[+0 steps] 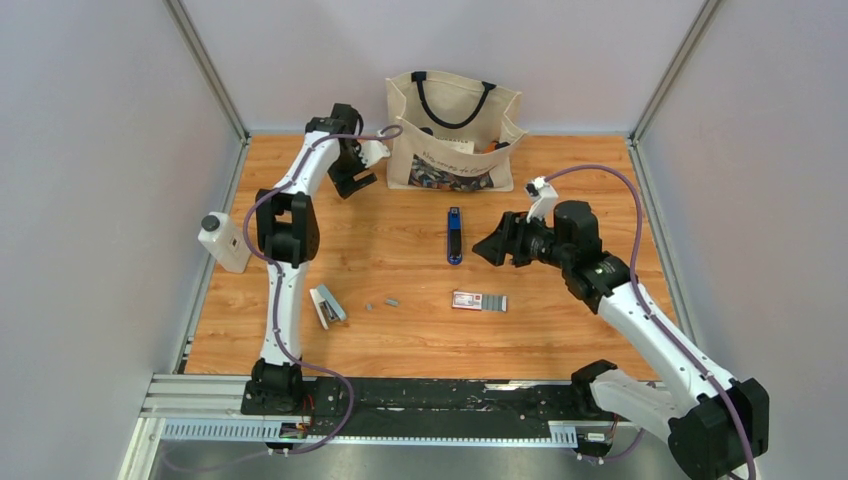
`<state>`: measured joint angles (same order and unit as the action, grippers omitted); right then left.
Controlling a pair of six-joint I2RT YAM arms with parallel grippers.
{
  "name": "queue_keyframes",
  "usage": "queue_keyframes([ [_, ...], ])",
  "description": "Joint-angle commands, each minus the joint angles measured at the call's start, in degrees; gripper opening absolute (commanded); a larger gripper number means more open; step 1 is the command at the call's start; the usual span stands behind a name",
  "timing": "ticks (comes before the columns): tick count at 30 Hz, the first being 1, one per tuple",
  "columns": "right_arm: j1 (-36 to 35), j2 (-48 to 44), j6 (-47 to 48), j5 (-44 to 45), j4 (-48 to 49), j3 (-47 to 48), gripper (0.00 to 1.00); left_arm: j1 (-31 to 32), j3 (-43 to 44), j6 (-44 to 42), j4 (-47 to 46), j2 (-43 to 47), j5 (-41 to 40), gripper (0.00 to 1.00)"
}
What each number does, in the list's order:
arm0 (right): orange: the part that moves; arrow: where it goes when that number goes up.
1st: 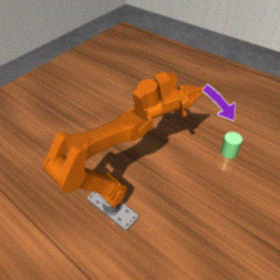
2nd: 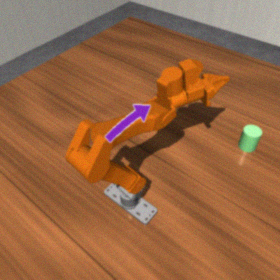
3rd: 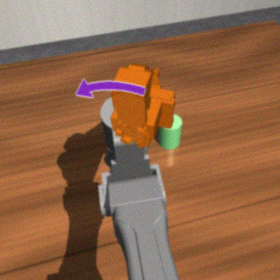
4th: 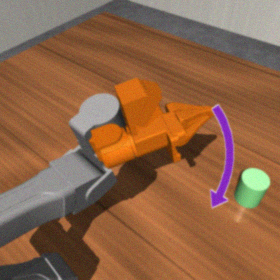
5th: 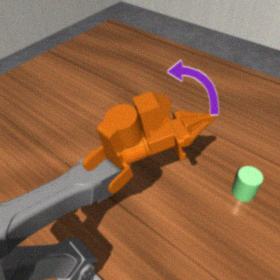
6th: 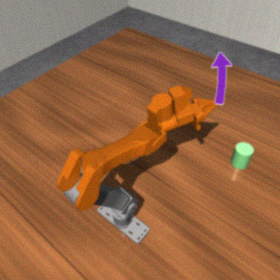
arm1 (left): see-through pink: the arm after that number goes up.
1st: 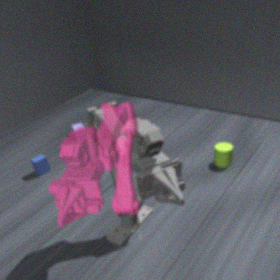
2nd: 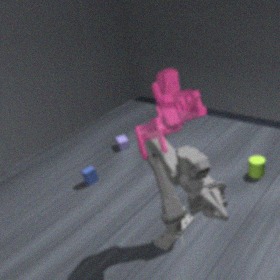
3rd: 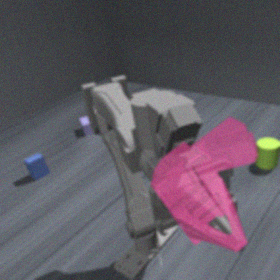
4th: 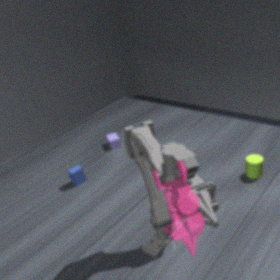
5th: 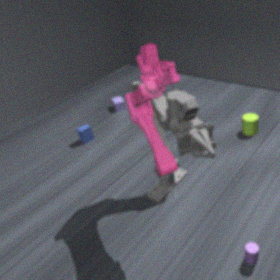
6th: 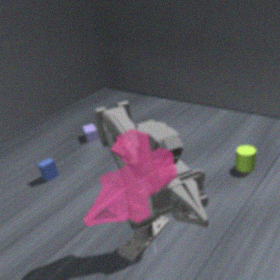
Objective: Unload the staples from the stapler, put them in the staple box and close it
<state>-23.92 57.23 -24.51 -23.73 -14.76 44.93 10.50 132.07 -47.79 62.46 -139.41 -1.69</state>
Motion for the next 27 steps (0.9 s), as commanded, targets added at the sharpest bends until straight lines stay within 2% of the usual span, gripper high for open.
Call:
queue_keyframes([
  [1, 0.1, 0.8, 1.2, -0.4, 3.7, -0.1, 0.68, 0.6, 1.4, -6.6, 0.9, -0.8, 2.6, 0.90],
  [6, 0.0, 2.6, 0.4, -1.3, 6.1, -0.3, 0.68, 0.7, 1.9, -6.5, -1.9, -1.7, 4.3, 0.90],
  [11, 0.1, 3.8, 0.3, -1.5, 6.5, -0.1, 0.68, 0.7, 2.1, -9.0, -0.4, -2.9, 7.9, 0.90],
  [17, 0.1, 5.7, 0.3, -1.6, 7.2, 0.2, 0.67, 0.5, 4.8, -7.9, 1.4, -5.4, 10.4, 1.00],
  [21, 0.1, 6.5, 0.3, -1.8, 7.6, 1.0, 0.67, 0.6, 7.7, -7.3, 2.8, -7.4, 10.7, 1.00],
  [27, 0.1, 7.1, 0.5, -1.8, 7.3, 1.8, 0.67, 0.2, 7.2, -8.3, 2.8, -7.7, 10.7, 1.00],
])
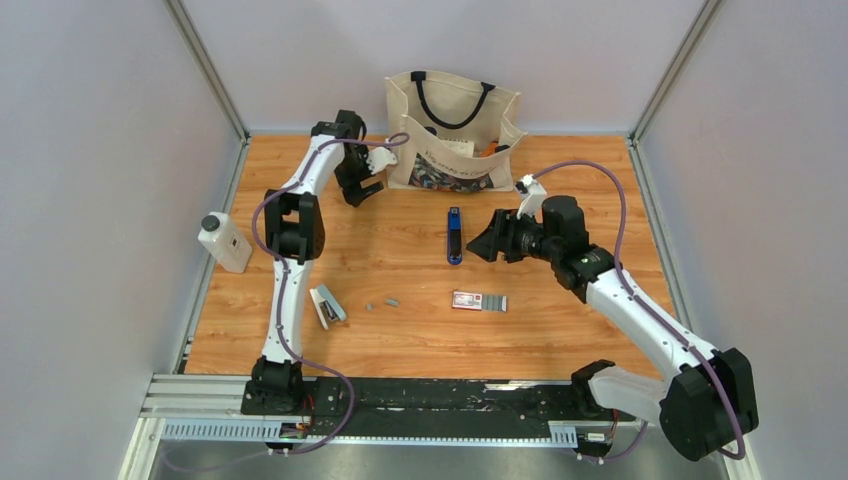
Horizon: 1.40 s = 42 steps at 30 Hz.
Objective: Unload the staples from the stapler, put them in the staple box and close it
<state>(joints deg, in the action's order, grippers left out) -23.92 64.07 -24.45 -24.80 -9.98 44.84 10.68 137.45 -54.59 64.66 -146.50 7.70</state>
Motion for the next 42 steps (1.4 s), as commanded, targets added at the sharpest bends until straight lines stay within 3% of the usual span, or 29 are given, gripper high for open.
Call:
queue_keyframes([
  [1, 0.1, 0.4, 0.5, -0.7, 2.4, 2.0, 0.66, 0.0, 2.2, -1.5, 0.6, -0.7, 1.5, 1.00],
  [3, 0.0, 0.6, 0.5, -0.6, 2.2, 2.4, 0.66, -0.1, 2.3, -2.8, 2.0, -0.8, 1.9, 0.99],
  [9, 0.2, 1.1, 0.7, 0.4, 1.8, 3.1, 0.66, 0.0, 2.5, -5.9, 4.7, -1.5, 1.9, 0.71],
  [11, 0.3, 1.8, 0.8, 0.5, 1.7, 3.5, 0.66, -0.1, 2.4, -6.1, 5.2, -1.8, 1.9, 0.66],
  [24, 0.4, 3.4, 0.3, 0.2, 1.5, 4.6, 0.65, 1.1, -2.6, -7.1, 7.1, 1.2, 2.4, 0.66],
  [31, 0.4, 2.6, -0.2, -0.1, 0.8, 4.2, 0.62, 3.7, -9.1, -6.8, 9.9, 5.3, 3.3, 0.52],
  [35, 0.5, 1.0, -0.3, 0.2, -0.2, 3.9, 0.61, 4.4, -11.2, -4.7, 10.0, 7.0, 3.0, 0.50],
  [38, 0.5, -0.3, -0.3, 0.2, -1.0, 3.7, 0.61, 4.5, -12.6, -5.4, 12.4, 9.0, 5.7, 0.49],
  [42, 0.4, -1.9, -0.5, 0.3, -2.1, 3.3, 0.61, 5.8, -16.2, -4.9, 10.6, 11.2, 3.4, 0.58],
])
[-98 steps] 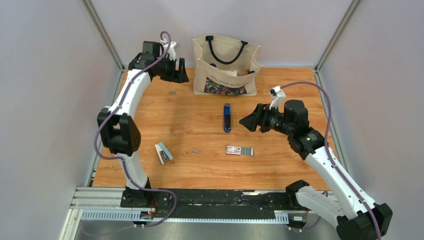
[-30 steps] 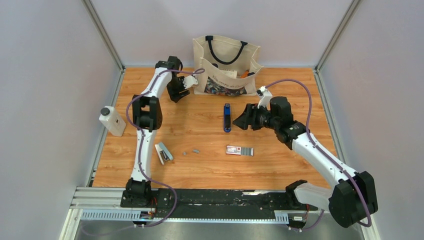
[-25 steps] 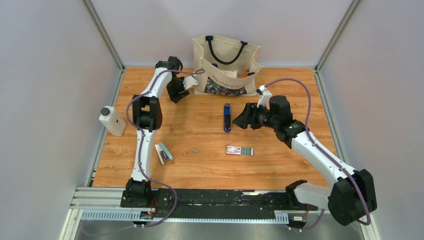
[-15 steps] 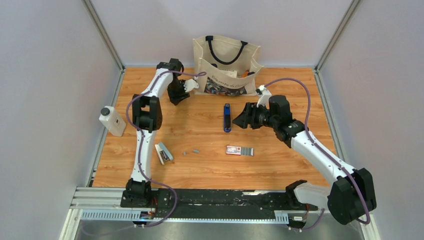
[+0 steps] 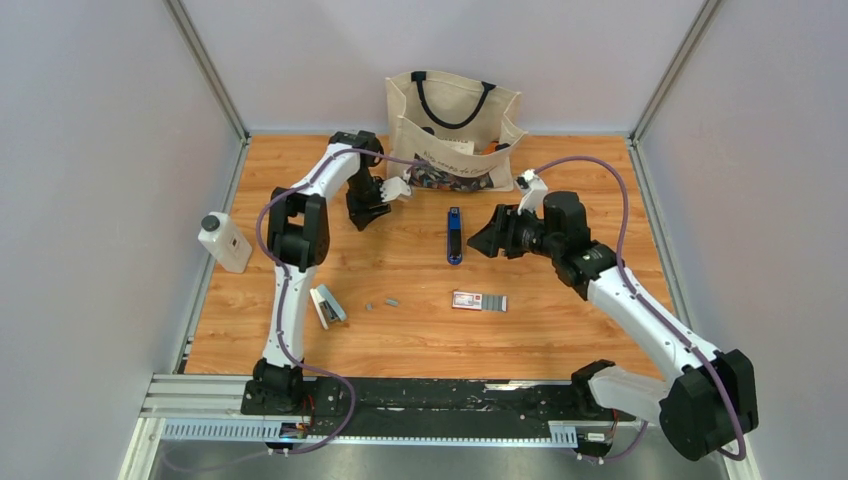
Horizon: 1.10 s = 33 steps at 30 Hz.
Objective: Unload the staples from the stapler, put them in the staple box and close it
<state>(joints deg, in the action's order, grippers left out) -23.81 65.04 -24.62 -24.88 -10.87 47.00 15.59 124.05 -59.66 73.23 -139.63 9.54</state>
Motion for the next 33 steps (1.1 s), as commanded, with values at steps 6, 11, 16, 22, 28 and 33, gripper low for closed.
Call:
queue_keyframes([
  [6, 0.3, -6.0, -0.3, 1.3, -3.3, 1.0, 0.61, 2.2, -5.3, 0.2, 3.2, 7.4, 5.0, 0.59],
  [11, 0.4, -7.3, -0.8, 1.2, -4.3, 0.7, 0.61, 5.3, -10.6, 0.8, 2.4, 9.2, 3.9, 0.54],
  [16, 0.5, -9.4, -0.6, 1.7, -6.0, 1.0, 0.61, 7.4, -14.9, 3.0, 1.6, 11.4, 5.7, 0.52],
  [22, 0.4, -10.9, -0.6, 1.5, -6.7, 0.5, 0.61, 11.0, -21.8, 4.9, -1.7, 19.0, 9.6, 0.53],
  [28, 0.5, -11.0, -0.8, 1.5, -6.7, 0.5, 0.61, 9.4, -20.1, -1.8, -5.5, 21.9, 3.5, 0.68],
  [33, 0.5, -11.2, -1.0, 1.5, -5.7, 0.1, 0.61, 7.1, -15.6, -9.6, -6.1, 17.2, -4.7, 0.72],
])
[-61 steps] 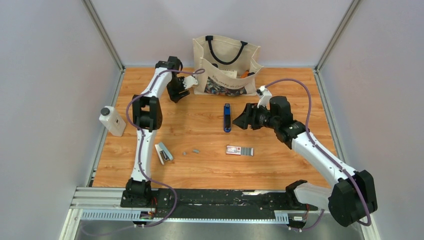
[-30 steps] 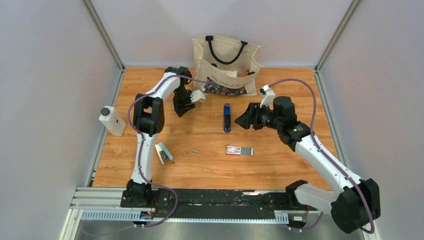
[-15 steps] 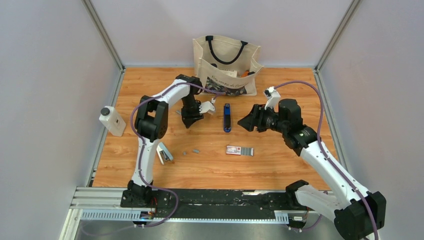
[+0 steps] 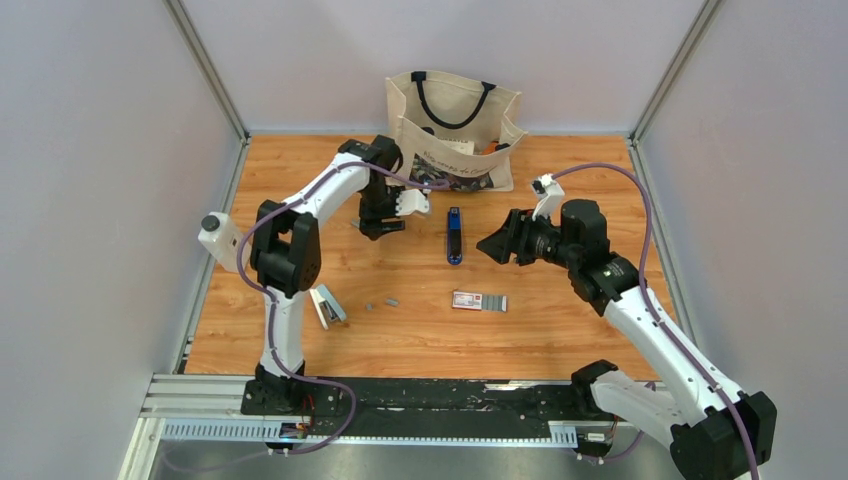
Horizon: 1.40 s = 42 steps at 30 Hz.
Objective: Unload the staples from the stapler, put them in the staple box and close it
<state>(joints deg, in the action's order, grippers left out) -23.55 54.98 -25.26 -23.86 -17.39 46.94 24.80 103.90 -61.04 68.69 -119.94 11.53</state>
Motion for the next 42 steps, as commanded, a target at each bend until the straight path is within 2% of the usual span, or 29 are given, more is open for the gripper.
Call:
queue_keyframes([
  [1, 0.3, -1.0, -0.4, 0.5, 0.9, 0.2, 0.61, -2.5, 6.2, -9.2, -0.7, -3.8, -8.0, 0.71],
  [6, 0.3, -0.9, 0.1, 0.5, 0.8, 0.3, 0.61, -4.7, 11.0, -13.1, 1.0, -9.3, -10.0, 0.72],
  [11, 0.3, -0.2, 0.8, 0.4, 0.7, 0.9, 0.61, -6.7, 6.8, -22.1, 0.3, -7.2, -5.1, 0.71],
  [16, 0.3, 0.5, 0.8, 0.0, 1.7, 0.7, 0.62, -6.8, 2.4, -28.2, -1.8, -5.5, -5.0, 0.71],
  [29, 0.5, 0.7, 0.9, -0.6, 3.0, -0.4, 0.61, -6.3, 2.2, -30.3, -3.3, -7.2, -5.7, 0.67],
  [42, 1.4, 0.7, 0.8, -1.2, 3.4, -1.1, 0.61, -4.7, 2.8, -29.5, -1.7, -9.3, -8.0, 0.56],
])
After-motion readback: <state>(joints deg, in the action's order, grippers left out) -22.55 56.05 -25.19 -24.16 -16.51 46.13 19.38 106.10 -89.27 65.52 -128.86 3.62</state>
